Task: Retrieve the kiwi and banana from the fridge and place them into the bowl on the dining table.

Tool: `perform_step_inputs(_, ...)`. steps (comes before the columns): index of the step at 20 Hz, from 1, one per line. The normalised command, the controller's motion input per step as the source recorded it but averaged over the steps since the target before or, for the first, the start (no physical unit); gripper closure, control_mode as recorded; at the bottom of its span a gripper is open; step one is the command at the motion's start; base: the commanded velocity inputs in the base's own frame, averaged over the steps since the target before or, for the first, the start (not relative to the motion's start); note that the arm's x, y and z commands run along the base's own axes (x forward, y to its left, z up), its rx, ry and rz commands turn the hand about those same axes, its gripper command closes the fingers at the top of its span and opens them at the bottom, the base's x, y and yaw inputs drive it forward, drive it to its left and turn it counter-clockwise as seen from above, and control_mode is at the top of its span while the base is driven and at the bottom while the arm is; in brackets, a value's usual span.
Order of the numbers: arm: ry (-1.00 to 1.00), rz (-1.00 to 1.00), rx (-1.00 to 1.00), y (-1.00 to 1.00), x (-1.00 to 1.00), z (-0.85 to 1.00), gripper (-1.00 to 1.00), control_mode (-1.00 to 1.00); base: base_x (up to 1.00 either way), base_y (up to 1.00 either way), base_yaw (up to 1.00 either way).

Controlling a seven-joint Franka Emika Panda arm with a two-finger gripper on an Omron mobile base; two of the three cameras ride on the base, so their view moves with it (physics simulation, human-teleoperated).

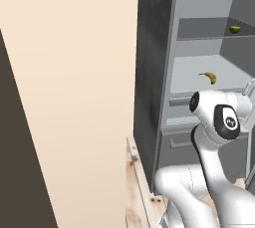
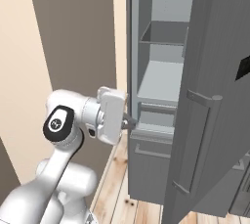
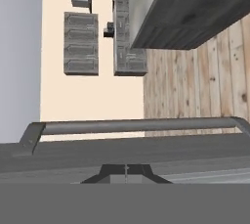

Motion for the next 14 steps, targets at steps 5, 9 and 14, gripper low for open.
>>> perform_step_inputs(5, 0.02, 0.00, -0.01, -0.31, 0.10, -0.23, 1.00, -1.00, 0.00, 0.00, 0.00)
perform_step_inputs(9, 0.10, 0.00, -0.02, -0.10, 0.08, -0.14, 1.00, -1.00, 0.00, 0.00, 0.00)
perform_step_inputs(14, 0.14, 0.00, -0.04, 0.00, 0.14, -0.03, 1.00, -1.00, 0.00, 0.00, 0.00)
